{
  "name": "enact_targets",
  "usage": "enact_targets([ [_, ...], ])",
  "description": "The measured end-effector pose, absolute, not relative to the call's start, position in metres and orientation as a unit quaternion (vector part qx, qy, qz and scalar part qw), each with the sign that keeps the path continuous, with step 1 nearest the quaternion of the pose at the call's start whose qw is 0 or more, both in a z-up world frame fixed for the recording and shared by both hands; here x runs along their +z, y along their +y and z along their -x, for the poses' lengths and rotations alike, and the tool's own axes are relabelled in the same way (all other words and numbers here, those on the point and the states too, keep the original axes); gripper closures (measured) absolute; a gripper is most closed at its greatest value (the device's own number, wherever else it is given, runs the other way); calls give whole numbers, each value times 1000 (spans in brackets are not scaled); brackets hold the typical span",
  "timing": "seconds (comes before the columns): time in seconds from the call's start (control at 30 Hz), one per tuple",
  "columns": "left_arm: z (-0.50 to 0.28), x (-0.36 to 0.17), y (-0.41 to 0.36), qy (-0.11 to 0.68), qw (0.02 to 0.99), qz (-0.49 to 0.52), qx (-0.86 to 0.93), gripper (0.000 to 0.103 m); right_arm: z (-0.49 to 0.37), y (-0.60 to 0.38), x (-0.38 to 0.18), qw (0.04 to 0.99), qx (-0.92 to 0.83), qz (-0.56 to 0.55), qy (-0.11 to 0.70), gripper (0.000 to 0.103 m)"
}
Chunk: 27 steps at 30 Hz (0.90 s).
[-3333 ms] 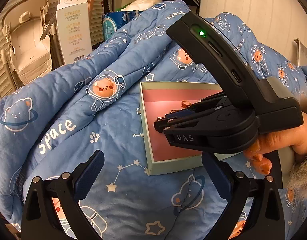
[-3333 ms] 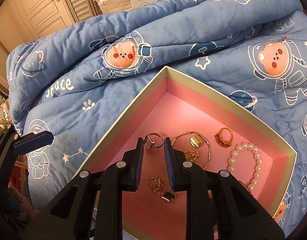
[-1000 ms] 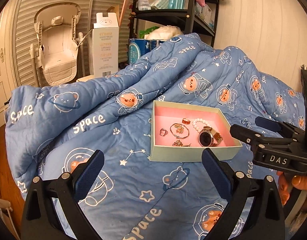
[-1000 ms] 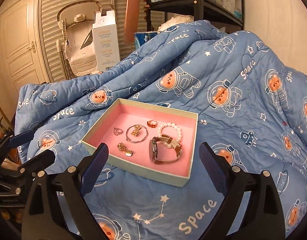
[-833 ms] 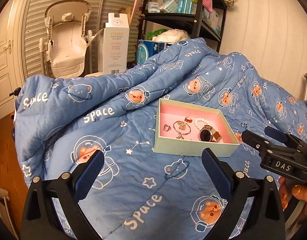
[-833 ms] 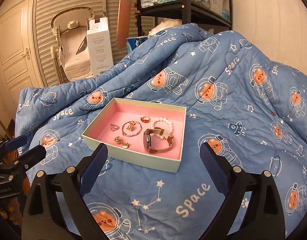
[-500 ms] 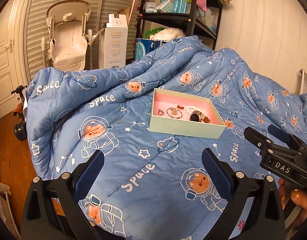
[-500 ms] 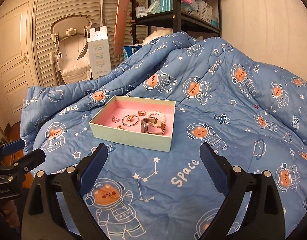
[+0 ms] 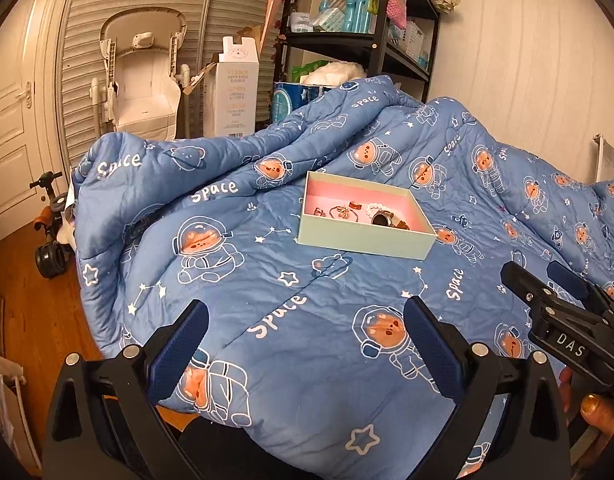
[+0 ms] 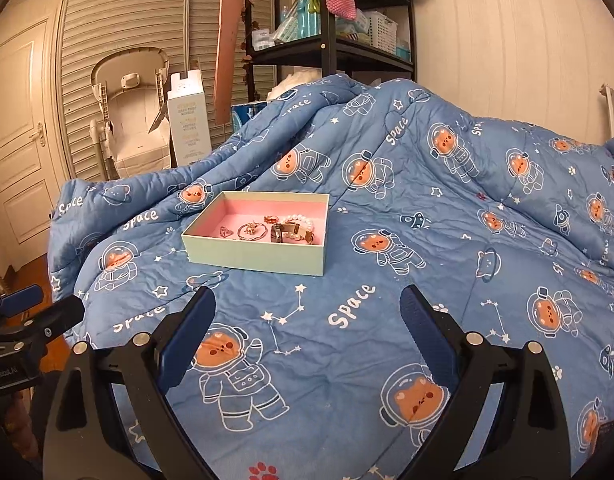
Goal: Organize jewelry
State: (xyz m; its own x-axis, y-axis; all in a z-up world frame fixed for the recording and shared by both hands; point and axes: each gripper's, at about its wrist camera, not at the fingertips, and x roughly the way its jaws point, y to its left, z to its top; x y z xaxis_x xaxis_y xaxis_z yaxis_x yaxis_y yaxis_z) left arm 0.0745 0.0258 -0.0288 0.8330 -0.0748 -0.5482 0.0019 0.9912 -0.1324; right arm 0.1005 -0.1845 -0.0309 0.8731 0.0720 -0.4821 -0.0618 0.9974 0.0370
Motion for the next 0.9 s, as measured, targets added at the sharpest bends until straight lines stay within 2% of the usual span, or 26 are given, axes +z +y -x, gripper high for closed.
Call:
enact_targets([
  [0.9,-45,-25,32,252,965,74,-1,7,-65,-183,-20,975,23,9,220,11],
])
